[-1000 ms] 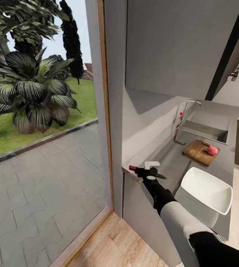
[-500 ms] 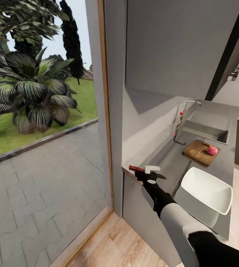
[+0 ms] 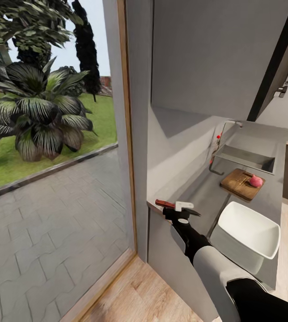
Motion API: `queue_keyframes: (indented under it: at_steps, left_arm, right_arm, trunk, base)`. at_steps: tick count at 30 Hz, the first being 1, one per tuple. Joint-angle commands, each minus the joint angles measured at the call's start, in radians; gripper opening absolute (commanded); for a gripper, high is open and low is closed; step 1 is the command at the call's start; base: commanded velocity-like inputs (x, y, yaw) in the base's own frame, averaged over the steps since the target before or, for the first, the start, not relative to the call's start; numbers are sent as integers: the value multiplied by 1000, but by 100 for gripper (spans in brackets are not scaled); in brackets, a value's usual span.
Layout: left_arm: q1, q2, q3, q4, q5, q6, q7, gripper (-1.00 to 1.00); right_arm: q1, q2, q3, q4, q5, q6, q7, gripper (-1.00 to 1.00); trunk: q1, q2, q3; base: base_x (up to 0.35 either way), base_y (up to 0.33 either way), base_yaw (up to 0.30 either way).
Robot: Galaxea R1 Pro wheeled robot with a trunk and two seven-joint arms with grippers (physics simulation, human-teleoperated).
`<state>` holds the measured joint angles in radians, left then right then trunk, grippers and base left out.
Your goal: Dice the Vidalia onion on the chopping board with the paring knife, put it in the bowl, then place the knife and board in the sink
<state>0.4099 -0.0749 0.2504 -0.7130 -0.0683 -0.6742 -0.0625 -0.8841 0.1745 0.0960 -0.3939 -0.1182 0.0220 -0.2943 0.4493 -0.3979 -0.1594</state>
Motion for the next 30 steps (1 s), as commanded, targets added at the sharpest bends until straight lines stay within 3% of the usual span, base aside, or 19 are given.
queue_keyframes:
  at_steps: [1, 8, 9, 13, 30]
  left_arm:
    - [0, -2, 7, -2, -7, -1, -7, 100]
    - [0, -2, 7, -2, -7, -1, -7, 100]
    - [0, -2, 7, -2, -7, -1, -7, 100]
    - [0, -2, 7, -1, -7, -1, -7, 100]
    - [0, -2, 7, 0, -7, -1, -7, 100]
  right_arm:
    - [-1, 0, 7, 0, -11, 0, -8, 100]
    - [-1, 0, 6, 15, -29, -33, -8, 100]
    - [-1, 0, 7, 20, -98, -39, -8, 100]
    - [-1, 0, 7, 21, -125, -40, -7, 100]
    - [-1, -10, 7, 23, -135, -42, -6, 100]
  trunk:
    - [1, -2, -2]
    - [1, -2, -2]
    - [1, -2, -2]
    - [1, -2, -2]
    - [1, -2, -2]
  base:
    - [0, 0, 0]
    - [0, 0, 0]
    - [0, 0, 0]
    - [0, 0, 0]
    - [0, 0, 0]
